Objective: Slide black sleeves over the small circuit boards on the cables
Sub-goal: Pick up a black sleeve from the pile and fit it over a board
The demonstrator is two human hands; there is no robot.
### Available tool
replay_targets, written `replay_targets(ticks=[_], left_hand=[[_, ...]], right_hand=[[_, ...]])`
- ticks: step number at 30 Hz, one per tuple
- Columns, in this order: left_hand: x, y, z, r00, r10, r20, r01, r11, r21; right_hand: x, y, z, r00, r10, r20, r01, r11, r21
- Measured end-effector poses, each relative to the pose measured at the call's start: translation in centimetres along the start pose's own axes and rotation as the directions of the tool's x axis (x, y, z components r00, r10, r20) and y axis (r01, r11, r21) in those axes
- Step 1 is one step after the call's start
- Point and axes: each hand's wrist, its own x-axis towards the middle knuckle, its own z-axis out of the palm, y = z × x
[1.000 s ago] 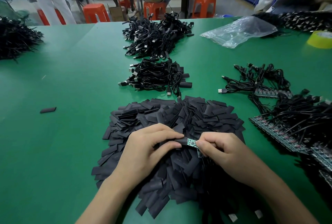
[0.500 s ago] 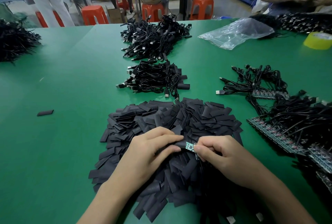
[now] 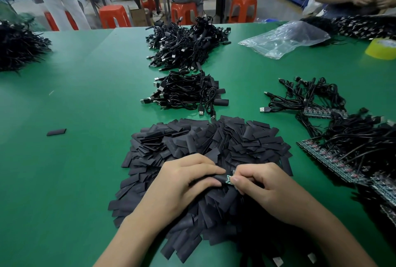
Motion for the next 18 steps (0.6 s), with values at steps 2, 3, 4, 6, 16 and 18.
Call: replay_targets(ticks=[2, 3, 4, 6, 16, 18], left_hand=[[0.00, 0.26, 0.33, 1.000, 0.021, 0.016, -0.021, 1.000, -0.009], [-0.01, 0.33, 0.48, 1.000, 0.025, 0.016, -0.025, 1.000, -0.012], [-0.02, 0.32, 0.58, 1.000, 0.021, 0.009, -0.020, 1.000, -0.010], [-0.04, 0.20, 0.54, 1.000, -0.004, -0.015, 0.004, 1.000, 0.005], [-0.20, 0.01, 0.51, 0.994, -0.022, -0.109, 0.025, 0.999, 0.023], [-0.27, 0.04, 0.60, 0.993, -0.008, -0.119, 0.011, 1.000, 0.029]], right_hand=[[0.00, -0.01, 0.23, 1.000, -0.005, -0.008, 0.005, 1.000, -0.005], [0.00, -0.01, 0.30, 1.000, -0.007, -0.016, 0.007, 1.000, -0.006], [0.02, 0.00, 0.34, 1.000, -0.009, -0.022, 0.009, 1.000, 0.002], [0.04, 0.05, 0.35, 1.000, -0.008, -0.028, 0.009, 0.999, 0.054], [0.26, 0.14, 0.75, 0.982, 0.020, -0.185, 0.022, 0.975, 0.221], [0.25, 0.12, 0.91, 0.980, 0.029, -0.195, 0.015, 0.974, 0.224]])
